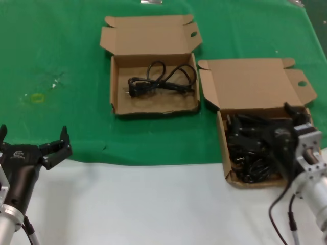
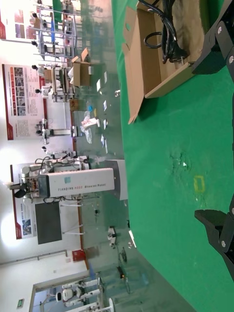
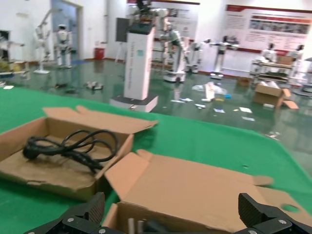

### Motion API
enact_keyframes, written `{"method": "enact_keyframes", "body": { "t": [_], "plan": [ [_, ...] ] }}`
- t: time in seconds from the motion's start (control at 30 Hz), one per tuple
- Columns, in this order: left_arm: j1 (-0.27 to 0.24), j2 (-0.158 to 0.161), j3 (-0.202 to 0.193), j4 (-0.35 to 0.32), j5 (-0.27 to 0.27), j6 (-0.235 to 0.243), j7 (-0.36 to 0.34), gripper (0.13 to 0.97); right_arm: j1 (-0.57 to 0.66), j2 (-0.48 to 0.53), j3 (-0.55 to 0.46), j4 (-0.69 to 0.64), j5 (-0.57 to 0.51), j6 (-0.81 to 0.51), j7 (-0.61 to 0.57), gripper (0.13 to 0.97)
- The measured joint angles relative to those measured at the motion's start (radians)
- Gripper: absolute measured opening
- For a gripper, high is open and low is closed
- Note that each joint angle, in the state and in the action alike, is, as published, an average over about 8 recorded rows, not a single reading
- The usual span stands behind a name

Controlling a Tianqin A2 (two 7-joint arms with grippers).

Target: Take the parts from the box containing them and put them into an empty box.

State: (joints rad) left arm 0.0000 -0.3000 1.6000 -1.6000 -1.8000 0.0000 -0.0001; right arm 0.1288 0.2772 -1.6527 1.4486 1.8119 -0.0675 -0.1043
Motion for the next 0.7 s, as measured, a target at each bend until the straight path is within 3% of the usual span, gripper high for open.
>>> {"method": "enact_keyframes", "body": {
  "t": [0.23, 0.7],
  "plan": [
    [0.000, 0.000, 0.000, 0.000, 0.000, 0.000, 0.000, 0.966, -0.079, 0.014, 0.032, 0.093, -0.007, 0.041, 0.064, 0.966],
    [0.000, 0.000, 0.000, 0.000, 0.000, 0.000, 0.000, 0.966, -0.085, 0.015, 0.035, 0.100, -0.008, 0.045, 0.069, 0.966]
  ]
}}
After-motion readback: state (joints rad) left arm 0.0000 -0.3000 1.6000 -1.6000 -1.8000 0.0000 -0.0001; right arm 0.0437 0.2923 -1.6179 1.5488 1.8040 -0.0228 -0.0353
